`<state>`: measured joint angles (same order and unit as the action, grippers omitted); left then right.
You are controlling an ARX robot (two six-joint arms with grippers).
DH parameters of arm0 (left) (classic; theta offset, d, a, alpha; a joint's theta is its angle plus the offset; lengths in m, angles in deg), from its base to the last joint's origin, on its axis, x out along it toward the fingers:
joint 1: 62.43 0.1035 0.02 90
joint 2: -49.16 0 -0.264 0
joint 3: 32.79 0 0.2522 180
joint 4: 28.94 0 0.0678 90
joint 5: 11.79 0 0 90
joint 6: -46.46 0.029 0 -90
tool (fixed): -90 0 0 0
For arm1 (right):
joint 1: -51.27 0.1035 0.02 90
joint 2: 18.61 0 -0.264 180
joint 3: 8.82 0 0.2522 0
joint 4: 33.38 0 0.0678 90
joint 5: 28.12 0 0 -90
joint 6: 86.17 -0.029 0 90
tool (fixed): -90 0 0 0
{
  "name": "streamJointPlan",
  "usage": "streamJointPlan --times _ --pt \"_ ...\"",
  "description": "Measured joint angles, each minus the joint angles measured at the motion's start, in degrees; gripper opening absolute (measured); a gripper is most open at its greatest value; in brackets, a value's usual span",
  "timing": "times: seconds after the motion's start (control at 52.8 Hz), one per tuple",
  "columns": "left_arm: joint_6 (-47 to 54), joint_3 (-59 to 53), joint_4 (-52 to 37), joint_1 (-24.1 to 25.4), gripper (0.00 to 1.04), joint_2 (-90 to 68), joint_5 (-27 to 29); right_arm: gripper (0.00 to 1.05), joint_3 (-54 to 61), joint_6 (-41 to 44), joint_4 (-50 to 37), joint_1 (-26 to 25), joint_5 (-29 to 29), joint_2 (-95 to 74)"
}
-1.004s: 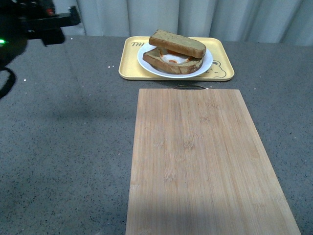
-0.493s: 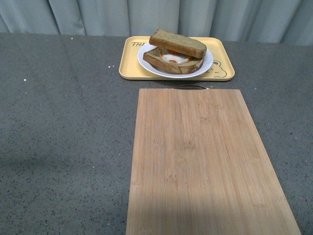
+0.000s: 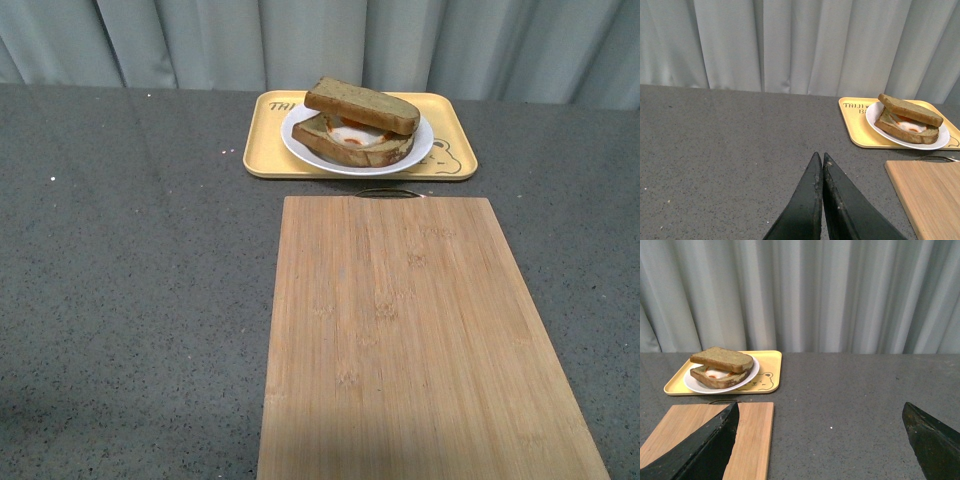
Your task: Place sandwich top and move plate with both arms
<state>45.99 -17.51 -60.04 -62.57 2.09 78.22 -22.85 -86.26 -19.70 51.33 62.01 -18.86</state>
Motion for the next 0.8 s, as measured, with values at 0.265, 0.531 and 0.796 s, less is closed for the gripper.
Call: streamJointPlan --times 0.265,0.531,0.796 --pt "0.00 -0.42 10.08 0.00 0.04 11.56 0.00 0.95 0.00 0.00 0.00 0.00 0.00 0.00" --pt "0.00 -0.46 18.08 0.02 0.04 20.17 0.00 0.95 0.00 0.00 0.00 0.00 0.00 0.00" --pt "0.00 -0.46 24.26 0.02 0.04 26.60 0.00 0.95 0.00 0.00 0.00 0.00 0.00 0.00"
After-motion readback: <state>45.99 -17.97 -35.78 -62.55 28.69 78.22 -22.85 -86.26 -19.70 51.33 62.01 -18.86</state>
